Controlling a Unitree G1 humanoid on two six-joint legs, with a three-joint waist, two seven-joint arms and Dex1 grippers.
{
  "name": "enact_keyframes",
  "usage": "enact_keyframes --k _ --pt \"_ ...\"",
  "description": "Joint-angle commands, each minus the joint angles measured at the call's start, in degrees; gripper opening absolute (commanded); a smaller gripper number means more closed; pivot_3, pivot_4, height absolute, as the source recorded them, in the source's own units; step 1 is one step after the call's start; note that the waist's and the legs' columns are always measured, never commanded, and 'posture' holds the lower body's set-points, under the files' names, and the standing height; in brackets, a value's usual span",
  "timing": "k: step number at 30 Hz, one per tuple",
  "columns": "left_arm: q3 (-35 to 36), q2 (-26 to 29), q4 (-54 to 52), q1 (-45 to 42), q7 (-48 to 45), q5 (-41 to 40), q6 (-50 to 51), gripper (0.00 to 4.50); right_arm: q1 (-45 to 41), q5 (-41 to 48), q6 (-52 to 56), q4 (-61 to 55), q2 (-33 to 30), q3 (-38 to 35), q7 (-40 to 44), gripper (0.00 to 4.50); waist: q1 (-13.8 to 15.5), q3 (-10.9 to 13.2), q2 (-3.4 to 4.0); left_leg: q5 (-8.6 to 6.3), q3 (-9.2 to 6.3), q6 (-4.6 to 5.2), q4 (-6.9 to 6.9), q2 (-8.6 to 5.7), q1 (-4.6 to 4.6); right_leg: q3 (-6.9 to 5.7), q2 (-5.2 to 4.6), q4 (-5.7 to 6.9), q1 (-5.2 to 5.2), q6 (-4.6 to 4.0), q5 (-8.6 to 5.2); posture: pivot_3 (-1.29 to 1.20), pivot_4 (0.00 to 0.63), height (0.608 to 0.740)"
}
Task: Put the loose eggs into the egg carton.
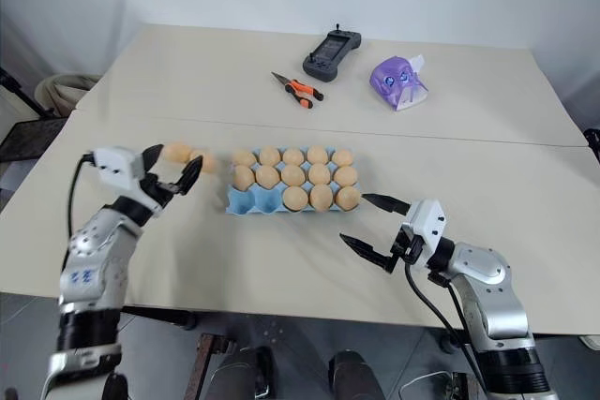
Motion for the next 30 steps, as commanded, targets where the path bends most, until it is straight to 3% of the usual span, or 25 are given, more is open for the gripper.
enact_keyframes --k 1,9,20,23,30 --pt "-2.0 -0.1 4.2 -3.7 1.4 2.9 -0.7 4.47 0.8 0.4 -0.8 -2.1 0.1 -1.4 -1.3 4.50 0.0 0.0 0.00 0.03 0.00 -0.04 0.00 0.01 -0.01 0.01 0.02 0.01 -0.01 0.00 0.00 0.00 0.150 0.740" --pt "-3.3 0.2 12.3 -8.2 3.1 6.0 -2.0 4.47 2.6 0.3 -0.9 -4.3 0.6 -1.3 -3.9 4.50 0.0 0.0 0.00 0.09 0.04 -0.15 0.08 0.05 0.00 0.06 0.06 0.17 -0.10 -0.05 -0.03 0.00 0.150 0.740" --pt "-3.6 -0.4 14.9 -9.6 2.4 6.6 -0.9 4.47 3.8 0.2 -1.6 -4.8 0.6 -1.3 -5.1 4.50 0.3 0.0 -0.01 0.11 0.01 -0.11 0.19 0.02 0.00 0.04 0.04 0.39 -0.09 -0.03 -0.03 0.00 0.150 0.740" --pt "-3.6 -0.6 15.5 -9.9 1.9 6.5 -1.2 3.91 4.0 0.1 -1.8 -4.6 0.7 -1.3 -5.2 4.50 0.2 0.0 0.00 0.11 0.02 -0.11 0.19 0.02 0.00 0.04 0.04 0.39 -0.10 -0.03 -0.03 0.00 0.150 0.740" --pt "-3.6 -0.6 17.6 -11.1 1.8 6.9 -2.8 1.88 3.8 -0.1 -2.0 -4.5 0.8 -1.2 -5.6 4.50 0.3 0.0 -0.01 0.11 0.01 -0.11 0.20 0.01 0.00 0.04 0.04 0.40 -0.10 -0.03 -0.03 0.00 0.150 0.740"
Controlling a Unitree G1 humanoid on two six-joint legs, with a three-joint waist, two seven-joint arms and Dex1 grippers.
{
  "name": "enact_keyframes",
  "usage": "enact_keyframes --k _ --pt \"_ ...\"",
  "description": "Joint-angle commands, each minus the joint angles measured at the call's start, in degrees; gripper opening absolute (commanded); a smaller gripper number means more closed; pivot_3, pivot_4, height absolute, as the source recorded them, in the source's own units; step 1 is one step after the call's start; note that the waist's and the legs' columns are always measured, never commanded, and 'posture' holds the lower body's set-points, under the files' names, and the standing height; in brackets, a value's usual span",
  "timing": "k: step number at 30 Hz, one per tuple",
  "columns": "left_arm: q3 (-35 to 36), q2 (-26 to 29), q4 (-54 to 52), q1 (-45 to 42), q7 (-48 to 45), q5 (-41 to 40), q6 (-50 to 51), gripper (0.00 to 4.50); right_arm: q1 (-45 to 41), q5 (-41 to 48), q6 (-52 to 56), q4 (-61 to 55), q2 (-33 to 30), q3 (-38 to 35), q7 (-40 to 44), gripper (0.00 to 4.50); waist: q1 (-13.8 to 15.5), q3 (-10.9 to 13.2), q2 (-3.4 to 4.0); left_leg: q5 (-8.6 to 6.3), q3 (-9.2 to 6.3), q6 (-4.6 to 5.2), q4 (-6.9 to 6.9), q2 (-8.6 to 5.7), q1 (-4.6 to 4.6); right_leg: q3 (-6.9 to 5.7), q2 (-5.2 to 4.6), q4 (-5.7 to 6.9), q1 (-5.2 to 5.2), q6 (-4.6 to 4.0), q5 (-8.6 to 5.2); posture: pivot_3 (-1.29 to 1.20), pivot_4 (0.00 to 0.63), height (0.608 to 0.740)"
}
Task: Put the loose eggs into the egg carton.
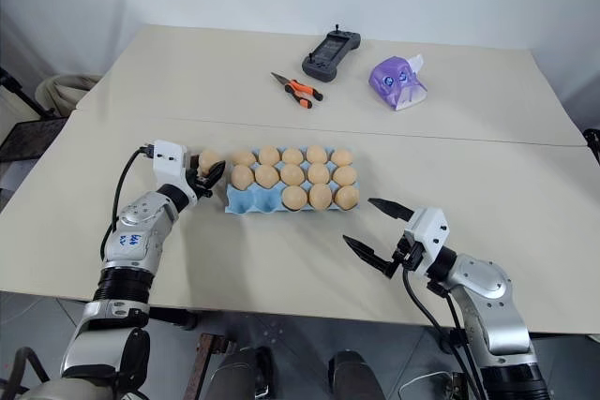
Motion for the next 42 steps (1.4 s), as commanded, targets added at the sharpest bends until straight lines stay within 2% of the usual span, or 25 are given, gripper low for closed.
enact_keyframes --k 1,6,13,17,20,31,39,42 --pt "0.2 -0.1 0.0 -1.7 -1.1 -0.5 -2.4 1.79 0.0 0.4 -1.4 -1.9 0.2 -1.2 -0.3 4.50 0.0 0.0 0.00 0.00 0.00 0.00 0.00 0.00 0.00 0.00 0.00 0.00 0.00 0.00 0.00 0.00 0.150 0.740" --pt "0.9 0.0 -0.3 -0.7 -3.1 -1.4 -5.8 1.65 -0.2 0.5 -1.4 -1.8 0.2 -1.2 -0.5 4.50 0.0 0.0 0.00 0.00 0.01 0.00 0.00 0.00 0.00 0.00 0.01 0.00 0.00 0.00 0.00 0.00 0.150 0.740" --pt "2.8 3.9 -8.7 7.8 -19.5 -8.2 -19.2 1.65 -0.1 0.4 -0.9 -2.2 0.0 -1.1 -0.9 4.50 -0.4 0.0 0.00 0.00 0.10 -0.02 -0.09 0.08 0.01 0.04 -0.01 -0.02 -0.06 -0.01 0.00 0.00 0.150 0.740" --pt "0.0 6.4 -15.4 10.7 -30.9 -13.6 -16.2 1.65 1.2 0.6 -0.2 -3.0 -1.0 -2.2 -1.4 4.50 0.0 0.0 0.00 0.02 0.08 -0.06 -0.10 0.06 -0.01 -0.01 0.00 0.01 -0.06 -0.03 -0.01 0.00 0.150 0.740" --pt "-2.9 6.3 -17.9 10.7 -34.3 -14.0 -14.3 1.65 2.6 1.0 0.0 -3.7 -2.1 -3.6 -1.4 4.50 0.2 0.0 0.01 0.02 0.08 0.01 -0.16 -0.02 0.00 -0.14 -0.15 -0.02 0.05 -0.03 -0.01 0.00 0.150 0.740" --pt "-10.1 5.7 -16.3 9.3 -36.7 -9.5 -10.8 1.65 4.1 0.9 1.1 -6.4 -2.0 -4.2 -3.3 4.50 -0.5 0.0 0.01 -0.02 -0.11 0.02 -0.23 -0.01 0.02 -0.05 -0.08 -0.09 0.03 -0.05 -0.01 0.00 0.150 0.740" --pt "-6.7 5.4 -16.5 8.7 -34.5 -10.9 -12.2 4.26 3.5 1.0 2.6 -8.2 -1.8 -3.6 -4.4 4.50 -0.4 0.0 0.01 -0.03 -0.10 0.04 -0.20 0.07 0.00 -0.05 -0.10 -0.09 0.01 -0.06 -0.03 0.00 0.150 0.740" --pt "-3.5 6.9 -19.7 11.3 -34.2 -12.5 -12.2 4.26 3.5 1.3 2.3 -7.7 -2.0 -3.7 -3.4 4.50 -0.5 0.0 0.01 -0.03 -0.09 0.05 -0.21 0.07 0.00 -0.05 -0.09 -0.07 0.02 -0.05 -0.02 0.00 0.150 0.740"
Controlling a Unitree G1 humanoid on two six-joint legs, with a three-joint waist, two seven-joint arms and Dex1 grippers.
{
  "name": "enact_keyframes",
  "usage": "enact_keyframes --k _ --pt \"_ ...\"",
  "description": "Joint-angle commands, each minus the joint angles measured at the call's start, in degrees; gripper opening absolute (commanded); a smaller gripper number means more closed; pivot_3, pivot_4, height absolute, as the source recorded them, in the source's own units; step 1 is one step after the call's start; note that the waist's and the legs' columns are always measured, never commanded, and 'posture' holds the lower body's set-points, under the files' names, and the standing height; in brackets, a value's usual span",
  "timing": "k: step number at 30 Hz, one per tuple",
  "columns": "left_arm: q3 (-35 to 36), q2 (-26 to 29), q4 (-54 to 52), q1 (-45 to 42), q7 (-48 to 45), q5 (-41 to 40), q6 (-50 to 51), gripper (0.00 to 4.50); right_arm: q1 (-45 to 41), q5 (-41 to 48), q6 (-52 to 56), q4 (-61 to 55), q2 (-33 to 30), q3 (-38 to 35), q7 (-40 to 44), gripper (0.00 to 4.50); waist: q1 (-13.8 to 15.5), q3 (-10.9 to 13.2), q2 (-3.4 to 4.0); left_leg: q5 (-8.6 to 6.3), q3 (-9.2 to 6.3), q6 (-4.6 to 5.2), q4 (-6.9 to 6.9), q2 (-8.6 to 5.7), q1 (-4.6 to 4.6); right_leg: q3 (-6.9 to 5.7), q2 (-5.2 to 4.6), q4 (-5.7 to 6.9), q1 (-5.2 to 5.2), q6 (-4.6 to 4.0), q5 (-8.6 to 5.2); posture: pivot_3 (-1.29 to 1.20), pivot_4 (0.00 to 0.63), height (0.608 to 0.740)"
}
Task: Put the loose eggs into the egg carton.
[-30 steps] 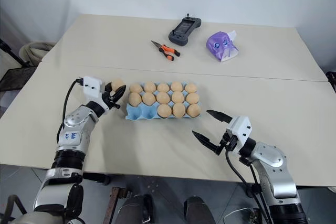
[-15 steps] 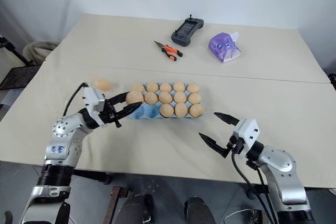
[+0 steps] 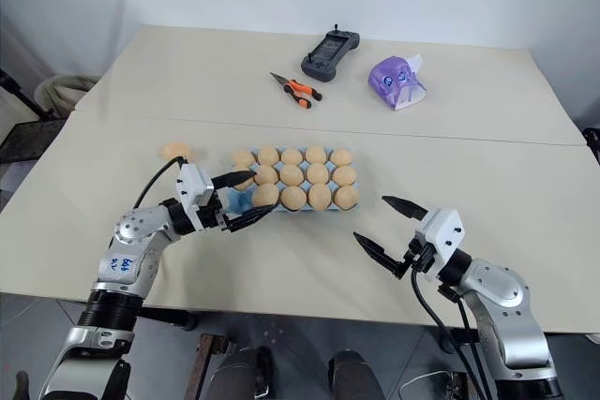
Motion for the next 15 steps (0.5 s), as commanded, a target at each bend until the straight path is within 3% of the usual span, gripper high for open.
enact_keyframes --k 1,7,15 --pt "5.6 2.2 -5.6 3.3 1.4 -2.8 -1.0 4.26 -0.5 1.3 -0.9 -0.9 0.1 -0.6 1.2 4.50 -0.2 0.0 0.00 0.00 0.00 0.00 -0.02 0.01 0.00 0.00 -0.01 0.00 0.00 0.00 0.00 0.00 0.150 0.740" --pt "18.3 4.3 -10.0 15.2 8.6 -4.6 -1.3 4.39 -2.8 2.3 -2.1 1.7 -0.1 1.1 6.1 4.50 -1.2 0.0 0.00 -0.02 -0.01 -0.04 -0.08 0.13 0.02 0.01 -0.05 -0.05 -0.01 -0.03 -0.01 0.00 0.150 0.740" --pt "30.5 0.6 -10.1 24.0 24.0 -5.6 0.3 4.39 -5.6 1.9 -4.6 4.8 -0.4 3.7 13.1 4.50 -0.8 0.0 -0.02 -0.08 -0.15 0.14 -0.06 0.03 0.04 -0.12 -0.27 -0.10 0.12 -0.02 0.00 0.00 0.150 0.740"
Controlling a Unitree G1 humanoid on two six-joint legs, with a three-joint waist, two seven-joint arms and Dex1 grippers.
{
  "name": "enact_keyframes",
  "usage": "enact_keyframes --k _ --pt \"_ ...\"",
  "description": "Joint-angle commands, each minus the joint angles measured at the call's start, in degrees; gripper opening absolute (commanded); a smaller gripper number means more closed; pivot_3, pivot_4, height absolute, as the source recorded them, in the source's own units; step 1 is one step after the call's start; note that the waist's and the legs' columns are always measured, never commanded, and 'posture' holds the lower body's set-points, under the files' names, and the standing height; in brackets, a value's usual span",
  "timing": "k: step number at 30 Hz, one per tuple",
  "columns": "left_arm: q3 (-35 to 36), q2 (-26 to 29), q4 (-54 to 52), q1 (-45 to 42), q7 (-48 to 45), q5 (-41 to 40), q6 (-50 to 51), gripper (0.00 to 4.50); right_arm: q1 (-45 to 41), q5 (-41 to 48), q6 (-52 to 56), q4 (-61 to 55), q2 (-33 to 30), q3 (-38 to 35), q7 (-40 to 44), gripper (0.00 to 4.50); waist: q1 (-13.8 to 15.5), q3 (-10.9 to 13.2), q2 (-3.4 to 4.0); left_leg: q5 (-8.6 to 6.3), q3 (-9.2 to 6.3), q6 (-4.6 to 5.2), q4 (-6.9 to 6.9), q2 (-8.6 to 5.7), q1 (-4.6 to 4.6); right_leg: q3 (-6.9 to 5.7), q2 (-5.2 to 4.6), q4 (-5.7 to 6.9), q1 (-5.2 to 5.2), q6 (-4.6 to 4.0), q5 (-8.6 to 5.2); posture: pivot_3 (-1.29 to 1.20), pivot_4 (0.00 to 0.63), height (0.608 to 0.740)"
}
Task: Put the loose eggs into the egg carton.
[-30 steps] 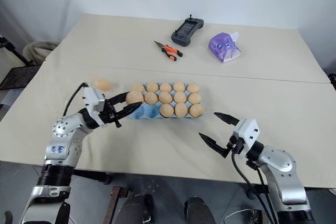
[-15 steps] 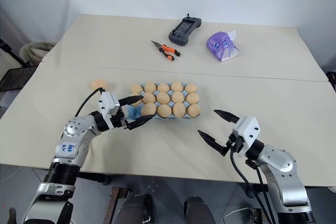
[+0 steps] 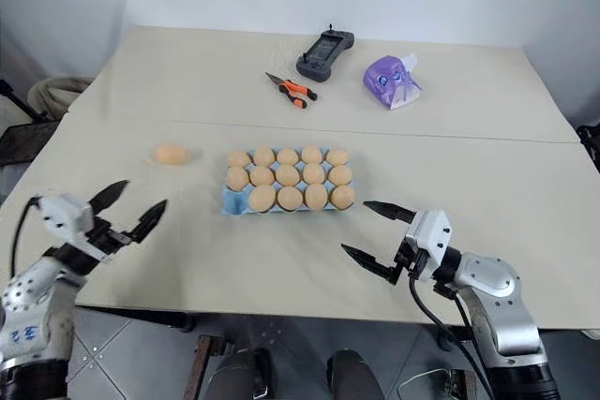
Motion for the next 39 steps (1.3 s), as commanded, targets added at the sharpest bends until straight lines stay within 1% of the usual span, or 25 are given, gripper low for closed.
enact_keyframes --k 1,3,5,7,10,12,16,20,25,28,29,31,35,36,38,39 --pt "3.6 -2.1 -2.2 1.7 7.2 -0.4 1.0 4.39 -1.1 0.6 -2.3 0.9 0.3 0.9 2.4 4.50 0.1 0.0 -0.01 -0.05 -0.02 0.10 0.00 -0.02 0.00 -0.01 -0.07 -0.02 0.02 0.02 0.02 0.00 0.150 0.740" --pt "3.7 -3.8 -3.6 2.5 9.7 -0.7 2.0 4.39 -1.4 0.1 -2.8 1.6 0.8 1.4 2.9 4.50 0.0 0.0 -0.03 -0.07 -0.01 0.11 -0.01 -0.06 0.01 -0.03 -0.12 -0.08 0.08 0.04 0.04 0.00 0.150 0.740" --pt "2.3 -4.8 -6.1 3.0 10.7 -1.0 3.6 4.39 -1.6 0.1 -2.9 2.1 1.1 1.6 2.8 4.50 0.0 0.0 -0.05 -0.06 -0.01 0.09 -0.03 -0.05 0.01 -0.05 -0.13 -0.14 0.10 0.04 0.05 0.00 0.150 0.740" --pt "0.4 -4.5 -6.9 1.5 11.0 -0.6 5.3 4.39 -1.8 0.1 -3.0 2.6 1.4 1.5 2.4 4.50 0.1 0.0 -0.06 -0.03 -0.03 0.03 -0.05 -0.02 -0.03 -0.07 -0.10 -0.20 0.09 0.03 0.05 0.00 0.150 0.740" --pt "-1.5 -2.5 -3.9 -3.8 11.4 0.1 7.5 4.39 -2.1 -0.2 -3.1 3.1 1.5 1.3 2.0 4.50 0.1 0.0 -0.07 0.02 -0.02 -0.09 -0.08 -0.02 -0.02 -0.07 0.07 -0.23 0.09 0.03 0.05 0.00 0.150 0.740" --pt "-4.2 -1.1 1.3 -10.5 10.7 0.9 9.1 4.39 -2.3 -0.5 -3.3 3.6 1.5 1.1 1.7 4.50 0.3 0.0 -0.07 0.04 -0.02 -0.11 -0.07 -0.04 -0.02 -0.08 0.15 -0.22 0.09 0.03 0.05 0.00 0.150 0.740" --pt "-9.2 1.3 15.1 -24.0 11.7 5.8 10.2 4.39 -2.8 -1.0 -3.7 4.0 1.9 1.1 0.7 4.50 0.4 0.0 -0.07 0.07 0.03 -0.10 -0.03 -0.13 0.00 -0.04 0.20 -0.16 0.06 0.05 0.07 0.00 0.150 0.740" --pt "-11.9 1.5 26.4 -33.7 12.0 8.5 9.4 4.39 -2.4 -1.5 -3.8 3.4 2.5 1.2 -0.4 4.50 0.0 0.0 -0.07 0.03 0.20 -0.10 -0.03 -0.15 -0.04 0.05 0.24 -0.26 -0.02 0.09 0.06 0.00 0.150 0.740" --pt "-14.2 1.7 41.3 -43.6 14.2 12.5 6.4 4.39 -2.1 -1.9 -3.9 3.1 3.2 1.3 -2.1 4.50 0.0 0.0 -0.07 0.09 0.26 -0.23 -0.04 -0.05 -0.18 0.07 0.34 -0.17 -0.30 0.02 -0.02 0.00 0.150 0.740" --pt "-15.4 2.1 47.0 -46.6 14.5 14.0 6.3 4.39 -1.8 -2.1 -3.8 2.7 3.4 1.3 -3.1 4.50 -0.1 0.0 -0.07 0.09 0.33 -0.23 -0.01 -0.06 -0.17 0.12 0.35 -0.12 -0.34 0.03 -0.03 0.00 0.150 0.740" --pt "-15.9 2.3 48.4 -47.1 15.0 14.8 5.7 4.25 -1.7 -2.1 -3.8 2.6 3.4 1.3 -3.4 4.50 -0.2 0.0 -0.07 0.09 0.37 -0.23 0.01 -0.07 -0.17 0.15 0.37 -0.08 -0.36 0.04 -0.04 0.00 0.150 0.740" --pt "-16.1 2.5 50.4 -47.8 15.2 15.4 5.1 3.81 -1.6 -2.2 -3.9 2.4 3.4 1.2 -3.8 4.50 -0.1 0.0 -0.08 0.09 0.41 -0.23 0.05 -0.07 -0.16 0.19 0.36 0.04 -0.40 0.06 -0.05 0.00 0.150 0.740" --pt "-15.7 2.9 51.4 -47.5 14.9 15.3 4.5 2.52 -1.5 -2.2 -3.8 1.9 3.2 1.2 -4.6 4.50 0.0 0.0 -0.09 0.11 0.48 -0.23 0.20 -0.07 -0.20 0.26 0.35 0.33 -0.58 0.08 -0.06 0.00 0.150 0.740" --pt "-15.8 3.1 50.9 -47.0 14.2 15.2 4.4 2.36 -1.4 -2.2 -3.8 1.8 3.2 1.2 -4.7 4.50 -0.1 0.0 -0.10 0.11 0.50 -0.22 0.24 -0.07 -0.19 0.29 0.35 0.39 -0.60 0.08 -0.06 0.00 0.150 0.740" --pt "-15.4 3.1 49.7 -46.1 13.3 14.6 3.1 2.30 -1.4 -2.2 -3.8 1.7 3.1 1.2 -4.8 4.50 -0.1 0.0 -0.11 0.14 0.55 -0.22 0.28 -0.08 -0.19 0.32 0.36 0.51 -0.66 0.08 -0.06 0.00 0.150 0.740" --pt "-14.8 3.1 48.4 -45.4 11.3 13.5 2.0 2.30 -1.4 -2.1 -3.7 1.6 3.1 1.3 -4.8 4.50 0.0 0.0 -0.11 0.15 0.55 -0.22 0.30 -0.08 -0.19 0.33 0.37 0.55 -0.67 0.08 -0.06 0.00 0.150 0.740"
